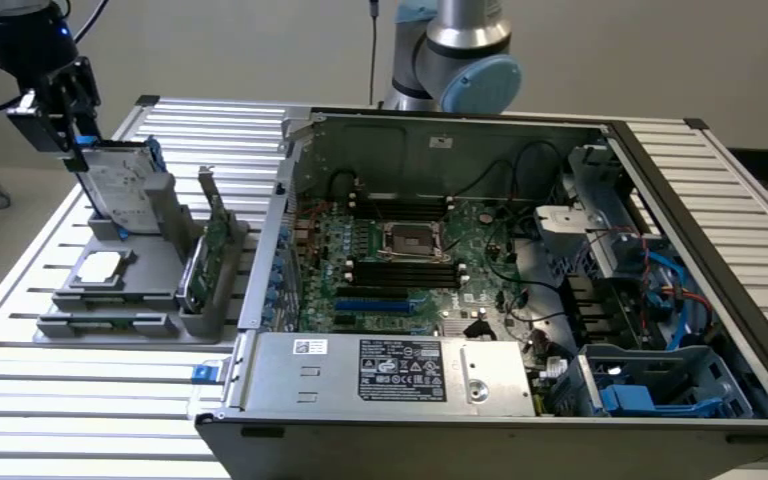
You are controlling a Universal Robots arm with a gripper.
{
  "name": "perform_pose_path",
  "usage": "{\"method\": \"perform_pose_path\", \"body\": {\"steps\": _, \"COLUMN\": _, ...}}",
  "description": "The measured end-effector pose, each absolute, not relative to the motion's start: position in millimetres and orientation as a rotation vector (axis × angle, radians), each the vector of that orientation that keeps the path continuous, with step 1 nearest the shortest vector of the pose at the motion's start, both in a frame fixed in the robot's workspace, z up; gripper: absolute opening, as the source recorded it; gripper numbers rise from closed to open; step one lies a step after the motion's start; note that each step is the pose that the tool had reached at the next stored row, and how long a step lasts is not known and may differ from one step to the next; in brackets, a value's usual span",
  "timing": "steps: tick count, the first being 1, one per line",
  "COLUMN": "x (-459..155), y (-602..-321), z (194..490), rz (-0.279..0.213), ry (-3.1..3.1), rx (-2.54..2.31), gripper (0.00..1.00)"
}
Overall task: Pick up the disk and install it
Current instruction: 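Pick up the disk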
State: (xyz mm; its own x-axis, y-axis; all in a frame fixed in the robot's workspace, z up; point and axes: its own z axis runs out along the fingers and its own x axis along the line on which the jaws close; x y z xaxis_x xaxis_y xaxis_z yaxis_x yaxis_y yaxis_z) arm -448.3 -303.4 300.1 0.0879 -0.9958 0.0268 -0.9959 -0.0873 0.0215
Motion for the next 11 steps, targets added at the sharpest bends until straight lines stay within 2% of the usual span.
{"method": "perform_pose_path", "body": {"steps": 11, "x": -448, "y": -303, "z": 281, "rz": 0.016, "ry": -2.099, "rx": 2.291, "gripper": 0.6}}
